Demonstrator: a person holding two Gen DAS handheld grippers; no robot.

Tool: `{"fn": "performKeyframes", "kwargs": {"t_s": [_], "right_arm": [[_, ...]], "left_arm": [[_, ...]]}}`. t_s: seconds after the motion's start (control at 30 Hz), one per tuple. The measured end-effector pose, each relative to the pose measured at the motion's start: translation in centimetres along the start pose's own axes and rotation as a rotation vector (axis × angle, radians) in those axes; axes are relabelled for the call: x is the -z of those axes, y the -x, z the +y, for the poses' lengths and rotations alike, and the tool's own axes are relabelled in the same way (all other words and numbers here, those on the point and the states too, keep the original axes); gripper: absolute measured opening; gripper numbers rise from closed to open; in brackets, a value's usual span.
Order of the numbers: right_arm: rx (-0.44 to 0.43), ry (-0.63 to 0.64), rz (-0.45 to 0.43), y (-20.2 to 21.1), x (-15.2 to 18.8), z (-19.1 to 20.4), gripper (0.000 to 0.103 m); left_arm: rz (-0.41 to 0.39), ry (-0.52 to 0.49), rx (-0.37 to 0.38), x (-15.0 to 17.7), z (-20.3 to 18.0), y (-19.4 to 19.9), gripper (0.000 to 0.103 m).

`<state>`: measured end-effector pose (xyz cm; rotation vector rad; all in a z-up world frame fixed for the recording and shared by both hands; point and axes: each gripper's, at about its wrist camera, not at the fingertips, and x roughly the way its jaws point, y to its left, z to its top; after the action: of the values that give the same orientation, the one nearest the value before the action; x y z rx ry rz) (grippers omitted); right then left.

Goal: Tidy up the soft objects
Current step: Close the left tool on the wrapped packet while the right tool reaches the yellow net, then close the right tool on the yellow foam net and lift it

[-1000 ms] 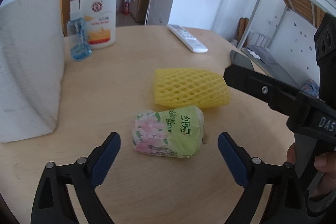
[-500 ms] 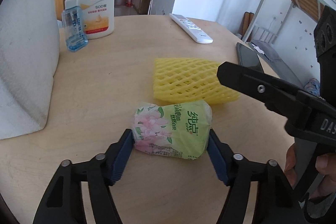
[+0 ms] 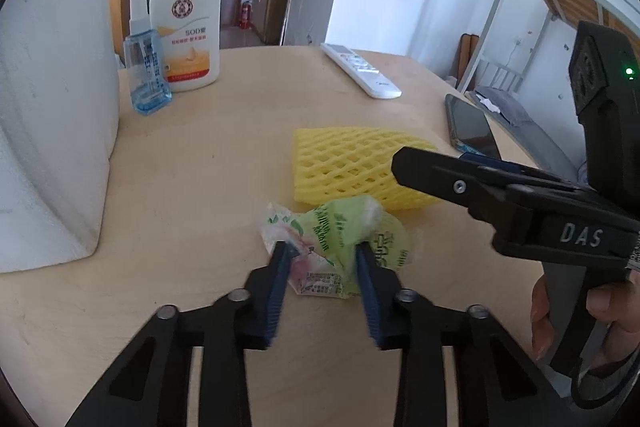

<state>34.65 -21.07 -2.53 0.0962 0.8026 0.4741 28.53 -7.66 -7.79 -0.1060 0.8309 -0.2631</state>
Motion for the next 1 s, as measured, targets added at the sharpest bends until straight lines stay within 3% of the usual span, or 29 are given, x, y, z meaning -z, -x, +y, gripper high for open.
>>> {"fn": "performKeyframes", "kwargs": {"t_s": [0.07, 0.13, 0.63, 0.77, 0.87, 0.93, 1.0], "right_arm": [[0.005, 0.0, 0.005, -0.1, 0.0, -0.1, 0.103], [0.007, 0.003, 0.018, -0.5, 0.0, -0.1, 0.103], [-0.001, 0.006, 0.059, -2.2, -0.4, 0.2, 0.103], [-0.03, -0.032, 0.067, -2.4, -0.5, -0.4, 0.094], [-0.055, -0.045, 0.067, -2.3, -0.3, -0.6, 0.093], [-0.058, -0.037, 0.063, -2.1, -0.3, -0.4, 0.079], [-0.09, -0.033, 0.075, -2.3, -0.2, -0.3, 0.052]], "left_arm": [[-0.005, -0.01, 0.003, 0.0, -0.1, 0.2, 0.022], [0.012, -0.021, 0.017, 0.1, -0.2, 0.2, 0.002], [0.021, -0.002, 0.031, 0.6, 0.6, 0.8, 0.002], [0.004, 0.004, 0.017, 0.7, 1.0, 1.4, 0.002], [0.005, 0.004, 0.012, 0.7, 1.1, 1.3, 0.002], [0.007, 0.006, 0.012, 0.7, 1.2, 1.3, 0.002], [0.002, 0.006, 0.012, 0.8, 1.2, 1.4, 0.002]]}}
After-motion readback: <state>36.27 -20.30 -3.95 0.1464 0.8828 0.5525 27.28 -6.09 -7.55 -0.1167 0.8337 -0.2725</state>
